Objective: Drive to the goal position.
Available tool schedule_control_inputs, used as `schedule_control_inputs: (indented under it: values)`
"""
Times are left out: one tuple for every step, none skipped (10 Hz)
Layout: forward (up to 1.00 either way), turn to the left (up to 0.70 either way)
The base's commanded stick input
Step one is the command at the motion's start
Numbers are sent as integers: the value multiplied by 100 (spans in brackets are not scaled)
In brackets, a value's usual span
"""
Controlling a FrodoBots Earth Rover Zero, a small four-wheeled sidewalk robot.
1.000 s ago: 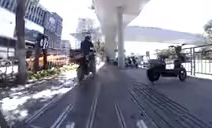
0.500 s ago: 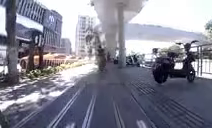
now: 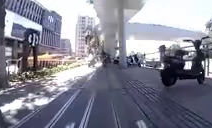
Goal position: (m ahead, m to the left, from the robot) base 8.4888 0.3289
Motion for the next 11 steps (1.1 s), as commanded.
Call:
schedule_control_inputs:
  values:
    - [70,0]
    - [70,0]
    - [70,0]
    - [70,0]
    - [70,0]
    - [70,0]
    - [70,0]
    - [70,0]
    - [70,0]
    - [70,0]
    - [70,0]
